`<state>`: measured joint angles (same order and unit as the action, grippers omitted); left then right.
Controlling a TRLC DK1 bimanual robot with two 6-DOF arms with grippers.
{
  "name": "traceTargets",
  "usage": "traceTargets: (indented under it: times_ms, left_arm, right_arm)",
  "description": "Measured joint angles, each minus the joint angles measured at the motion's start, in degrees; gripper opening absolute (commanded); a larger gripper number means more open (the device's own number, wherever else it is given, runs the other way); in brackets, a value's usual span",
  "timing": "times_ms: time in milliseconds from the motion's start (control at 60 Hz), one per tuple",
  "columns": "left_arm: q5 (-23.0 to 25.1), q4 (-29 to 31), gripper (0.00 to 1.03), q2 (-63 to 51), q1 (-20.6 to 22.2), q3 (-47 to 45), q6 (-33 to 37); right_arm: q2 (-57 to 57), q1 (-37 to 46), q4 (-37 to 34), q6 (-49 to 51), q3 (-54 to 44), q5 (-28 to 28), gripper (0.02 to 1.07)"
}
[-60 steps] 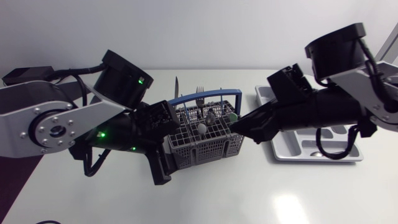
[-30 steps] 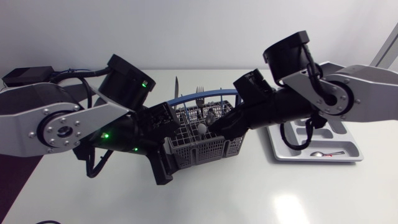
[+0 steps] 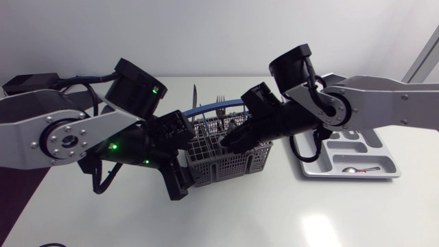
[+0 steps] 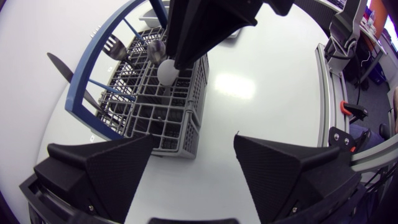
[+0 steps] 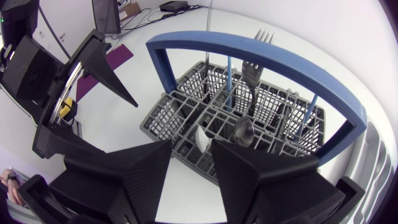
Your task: Unload the cutlery basket into the drawer organizer.
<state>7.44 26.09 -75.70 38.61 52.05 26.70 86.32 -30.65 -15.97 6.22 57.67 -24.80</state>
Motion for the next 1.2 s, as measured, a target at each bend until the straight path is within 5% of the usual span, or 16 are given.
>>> traceTargets:
  times_ms: [483, 1200]
  left_arm:
    - [1.0, -0.7, 0.89, -0.1, -0.6, 0.0, -0.2]
    - [1.1, -2.0, 0.89, -1.0, -0.6, 0.0, -0.2]
  right_arm:
    - [4.5, -0.7, 1.0, 1.2, 1.3, 1.7, 0.13]
    - [0.7, -0.7, 0.1, 1.9, 1.3, 0.5, 0.08]
